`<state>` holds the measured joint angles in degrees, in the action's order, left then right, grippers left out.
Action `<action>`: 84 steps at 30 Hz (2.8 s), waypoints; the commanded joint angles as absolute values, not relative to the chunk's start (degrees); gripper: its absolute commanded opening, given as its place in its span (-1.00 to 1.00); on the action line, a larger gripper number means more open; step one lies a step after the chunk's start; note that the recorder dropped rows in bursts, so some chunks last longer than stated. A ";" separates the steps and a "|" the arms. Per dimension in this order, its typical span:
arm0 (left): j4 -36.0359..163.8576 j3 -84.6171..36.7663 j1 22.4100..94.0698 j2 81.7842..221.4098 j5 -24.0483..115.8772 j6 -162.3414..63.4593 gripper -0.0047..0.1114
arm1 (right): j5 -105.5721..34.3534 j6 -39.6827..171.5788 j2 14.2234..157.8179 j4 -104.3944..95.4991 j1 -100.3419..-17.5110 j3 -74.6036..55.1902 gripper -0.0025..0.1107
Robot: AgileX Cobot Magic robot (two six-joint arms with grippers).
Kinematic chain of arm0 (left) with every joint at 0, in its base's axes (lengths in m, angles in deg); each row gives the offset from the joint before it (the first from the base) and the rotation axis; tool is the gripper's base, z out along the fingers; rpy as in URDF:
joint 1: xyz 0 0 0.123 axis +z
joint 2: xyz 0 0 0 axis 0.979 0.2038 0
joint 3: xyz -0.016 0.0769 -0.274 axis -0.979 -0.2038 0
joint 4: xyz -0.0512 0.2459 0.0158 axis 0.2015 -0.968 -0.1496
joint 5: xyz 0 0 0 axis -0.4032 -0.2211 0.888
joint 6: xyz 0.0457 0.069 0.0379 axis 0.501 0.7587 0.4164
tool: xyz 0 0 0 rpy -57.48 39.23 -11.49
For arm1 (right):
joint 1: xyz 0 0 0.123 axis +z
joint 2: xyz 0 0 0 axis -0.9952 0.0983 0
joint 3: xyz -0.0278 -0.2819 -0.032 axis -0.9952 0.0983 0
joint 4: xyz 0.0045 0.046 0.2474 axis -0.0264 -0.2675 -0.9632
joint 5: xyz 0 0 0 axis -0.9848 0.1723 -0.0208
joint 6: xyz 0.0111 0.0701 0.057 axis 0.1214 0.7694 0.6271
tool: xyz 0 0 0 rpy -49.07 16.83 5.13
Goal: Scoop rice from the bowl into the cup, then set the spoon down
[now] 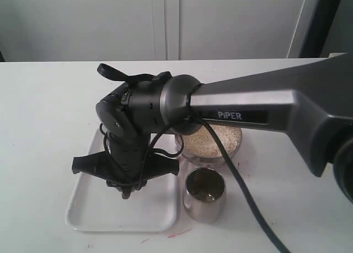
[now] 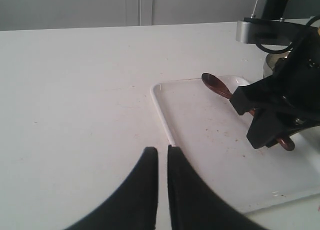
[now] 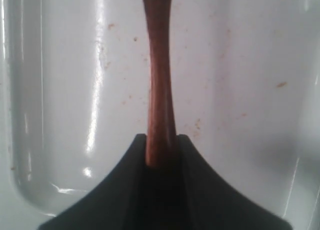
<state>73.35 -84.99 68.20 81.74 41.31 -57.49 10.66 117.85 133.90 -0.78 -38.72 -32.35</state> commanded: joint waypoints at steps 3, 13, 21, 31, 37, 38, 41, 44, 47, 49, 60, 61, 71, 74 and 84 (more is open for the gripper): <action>73.70 -84.62 67.69 81.78 41.54 -57.53 -0.67 | 10.98 117.78 133.76 0.59 -38.74 -32.76 -0.96; 73.70 -84.62 67.69 81.78 41.54 -57.53 -0.67 | 10.99 115.70 133.76 0.04 -38.74 -32.76 -0.82; 73.70 -84.62 67.69 81.78 41.54 -57.53 -0.67 | 8.89 115.96 133.76 -0.05 -38.74 -32.76 -0.56; 73.70 -84.62 67.69 81.78 41.54 -57.53 -0.67 | 13.59 104.44 130.88 -2.60 -38.74 -32.76 -0.58; 73.70 -84.62 67.69 81.78 41.54 -57.53 -0.67 | 20.00 91.93 123.62 -2.21 -38.74 -32.76 -0.65; 73.70 -84.62 67.69 81.78 41.54 -57.53 -0.67 | 22.42 89.75 122.43 -1.21 -38.74 -32.76 -0.65; 73.70 -84.62 67.69 81.78 41.54 -57.53 -0.67 | 29.25 85.74 117.93 1.73 -38.74 -32.66 -0.65; 73.70 -84.62 67.69 81.78 41.54 -57.53 -0.67 | 33.30 80.40 112.63 1.73 -38.74 -32.66 -0.67; 73.70 -84.62 67.69 81.78 41.54 -57.53 -0.67 | 33.93 78.83 106.77 1.73 -38.74 -31.38 -0.73; 73.70 -84.62 67.69 81.78 41.54 -57.53 -0.67 | 34.33 78.83 102.75 1.85 -38.74 -29.66 -0.77; 73.70 -84.62 67.69 81.78 41.54 -57.53 -0.67 | 34.35 77.42 79.40 5.90 -38.74 -12.23 -0.79; 73.70 -84.62 67.69 81.78 41.54 -57.53 -0.67 | 34.35 76.76 77.37 5.54 -38.74 -11.05 -0.79; 73.70 -84.62 67.69 81.78 41.54 -57.53 -0.67 | 34.35 68.73 53.13 -2.87 -38.74 -0.42 -0.79; 73.70 -84.62 67.69 81.78 41.54 -57.53 -0.67 | 34.35 67.83 47.79 -4.45 -38.74 1.49 -0.79; 73.70 -84.62 67.69 81.78 41.54 -57.53 -0.67 | 30.85 68.13 43.44 -4.45 -38.74 4.40 -0.79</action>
